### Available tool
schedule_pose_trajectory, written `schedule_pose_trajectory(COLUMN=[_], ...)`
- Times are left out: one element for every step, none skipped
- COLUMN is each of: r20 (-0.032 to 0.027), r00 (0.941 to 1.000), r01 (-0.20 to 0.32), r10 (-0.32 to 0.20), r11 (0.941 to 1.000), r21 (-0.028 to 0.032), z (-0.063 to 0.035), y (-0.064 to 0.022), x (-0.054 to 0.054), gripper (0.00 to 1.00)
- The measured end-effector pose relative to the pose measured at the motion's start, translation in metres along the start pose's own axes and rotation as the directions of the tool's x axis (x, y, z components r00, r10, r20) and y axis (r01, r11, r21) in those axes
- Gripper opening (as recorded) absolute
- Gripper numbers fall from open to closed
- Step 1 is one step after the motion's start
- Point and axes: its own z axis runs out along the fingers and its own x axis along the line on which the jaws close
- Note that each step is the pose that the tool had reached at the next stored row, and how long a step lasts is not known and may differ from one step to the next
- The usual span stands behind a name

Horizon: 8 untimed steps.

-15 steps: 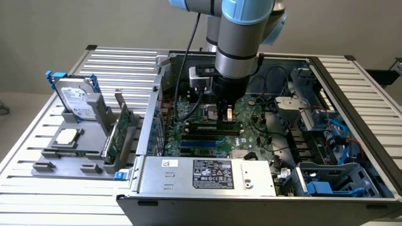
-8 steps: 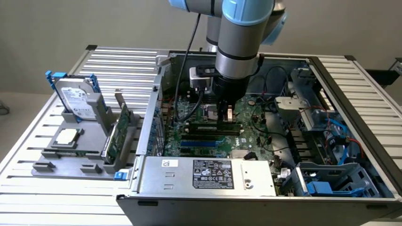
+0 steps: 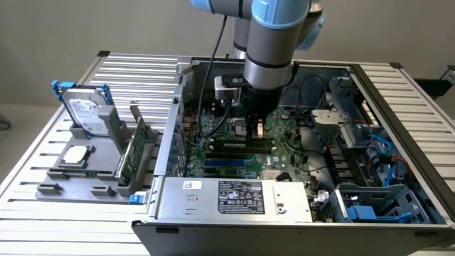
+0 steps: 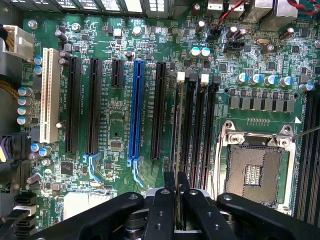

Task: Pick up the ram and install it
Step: 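Insert the ram into the slot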

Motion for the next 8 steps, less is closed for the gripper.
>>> schedule_pose_trajectory(r20=[0.0001, 0.0001, 0.0002, 0.0001, 0.0002, 0.0001, 0.0000, -0.0001], r00=[1.0000, 1.0000, 1.0000, 1.0000, 1.0000, 1.0000, 1.0000, 1.0000], r01=[0.000, 0.000, 0.000, 0.000, 0.000, 0.000, 0.000, 0.000], r10=[0.000, 0.000, 0.000, 0.000, 0.000, 0.000, 0.000, 0.000], r11=[1.0000, 1.0000, 1.0000, 1.0000, 1.0000, 1.0000, 1.0000, 1.0000], r21=[0.0000, 0.0000, 0.0000, 0.0000, 0.0000, 0.0000, -0.0001, -0.0001], z=[0.0002, 0.0004, 0.0007, 0.0009, 0.0011, 0.0012, 0.0012, 0.0012], y=[0.0000, 0.0000, 0.0000, 0.0000, 0.0000, -0.0001, -0.0001, 0.0000], x=[0.0000, 0.0000, -0.0001, 0.0000, -0.0001, -0.0001, -0.0001, -0.0001], gripper=[0.13, 0.13, 0.13, 0.13, 0.13, 0.13, 0.13, 0.13])
